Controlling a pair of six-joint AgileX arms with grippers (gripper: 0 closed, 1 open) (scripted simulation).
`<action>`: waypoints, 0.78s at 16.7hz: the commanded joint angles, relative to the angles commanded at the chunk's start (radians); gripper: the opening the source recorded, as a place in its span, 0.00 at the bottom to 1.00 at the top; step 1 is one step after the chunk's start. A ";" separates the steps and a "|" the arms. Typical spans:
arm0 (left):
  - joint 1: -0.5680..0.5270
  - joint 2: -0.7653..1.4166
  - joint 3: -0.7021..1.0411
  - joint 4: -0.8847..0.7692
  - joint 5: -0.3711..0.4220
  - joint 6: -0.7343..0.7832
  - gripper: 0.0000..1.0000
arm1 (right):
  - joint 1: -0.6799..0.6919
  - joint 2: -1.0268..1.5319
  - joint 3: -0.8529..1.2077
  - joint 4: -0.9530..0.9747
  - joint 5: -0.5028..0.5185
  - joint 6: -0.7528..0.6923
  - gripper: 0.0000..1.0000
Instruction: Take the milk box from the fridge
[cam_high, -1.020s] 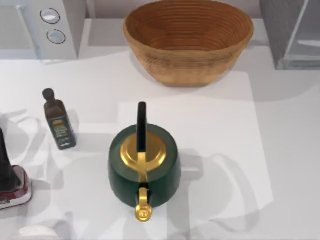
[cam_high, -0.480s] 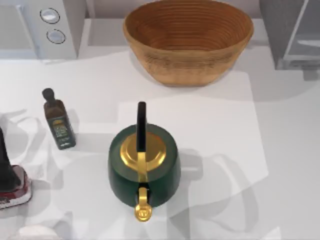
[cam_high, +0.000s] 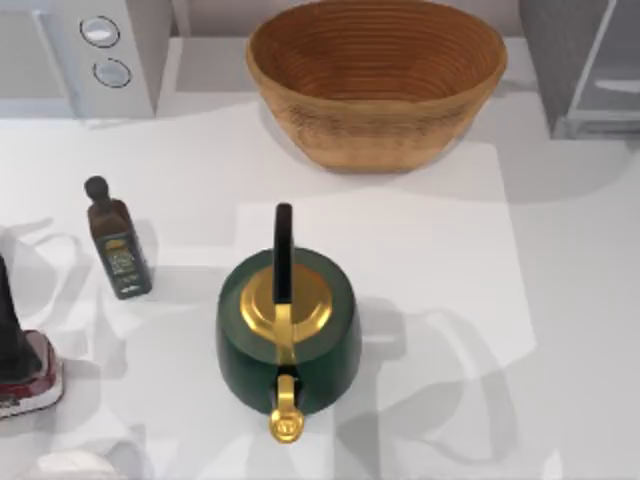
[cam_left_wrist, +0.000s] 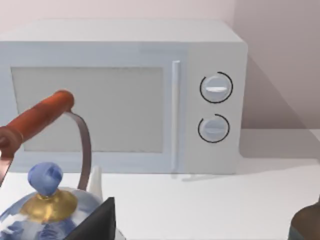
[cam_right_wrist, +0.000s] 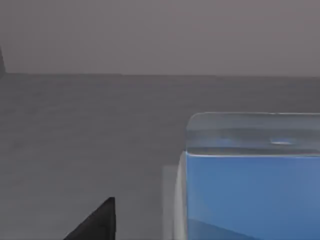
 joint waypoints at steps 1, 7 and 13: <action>0.000 0.000 0.000 0.000 0.000 0.000 1.00 | 0.000 0.000 0.000 0.000 0.000 0.000 1.00; 0.000 0.000 0.000 0.000 0.000 0.000 1.00 | 0.000 0.000 0.000 0.000 0.000 0.000 0.55; 0.000 0.000 0.000 0.000 0.000 0.000 1.00 | 0.000 0.000 0.000 0.000 0.000 0.000 0.10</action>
